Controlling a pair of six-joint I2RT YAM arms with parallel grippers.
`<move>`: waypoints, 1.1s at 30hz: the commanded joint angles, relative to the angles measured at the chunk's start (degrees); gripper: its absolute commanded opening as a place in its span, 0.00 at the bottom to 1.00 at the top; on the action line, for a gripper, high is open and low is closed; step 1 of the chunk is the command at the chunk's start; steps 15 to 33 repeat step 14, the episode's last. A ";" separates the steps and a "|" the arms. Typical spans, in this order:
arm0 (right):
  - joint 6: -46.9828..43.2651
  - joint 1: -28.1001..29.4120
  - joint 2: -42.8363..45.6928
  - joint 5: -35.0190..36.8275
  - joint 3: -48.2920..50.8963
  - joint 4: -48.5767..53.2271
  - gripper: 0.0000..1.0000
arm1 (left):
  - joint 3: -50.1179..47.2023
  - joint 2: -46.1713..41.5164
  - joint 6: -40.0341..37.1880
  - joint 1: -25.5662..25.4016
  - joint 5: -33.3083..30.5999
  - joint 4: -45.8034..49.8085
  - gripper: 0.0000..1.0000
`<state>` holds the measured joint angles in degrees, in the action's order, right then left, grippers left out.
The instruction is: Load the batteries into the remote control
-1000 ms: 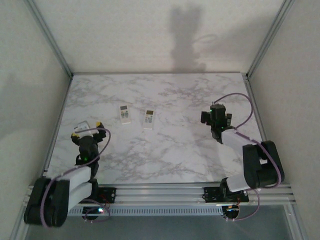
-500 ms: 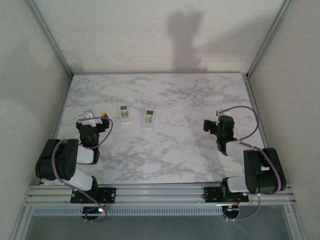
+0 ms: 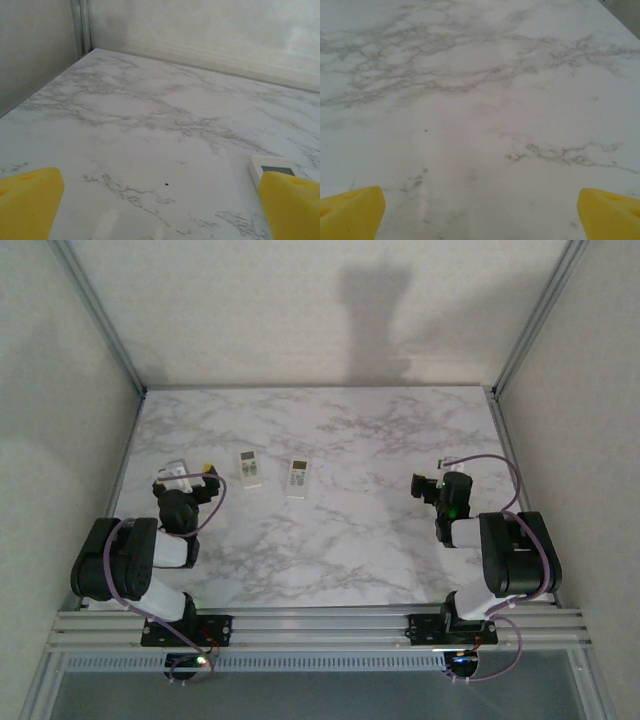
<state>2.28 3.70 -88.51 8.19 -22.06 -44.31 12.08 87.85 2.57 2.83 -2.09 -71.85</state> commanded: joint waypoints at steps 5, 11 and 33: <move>-0.39 0.32 0.37 -1.10 -0.70 -2.53 0.99 | 0.80 0.12 0.60 0.28 0.94 -1.88 0.99; -0.87 0.42 0.27 -1.80 -1.05 -1.90 0.99 | 0.90 0.12 0.60 0.26 0.95 -1.89 0.99; -0.88 0.41 0.36 -1.94 -0.76 -2.31 0.99 | 0.84 0.12 0.60 0.26 0.90 -1.95 1.00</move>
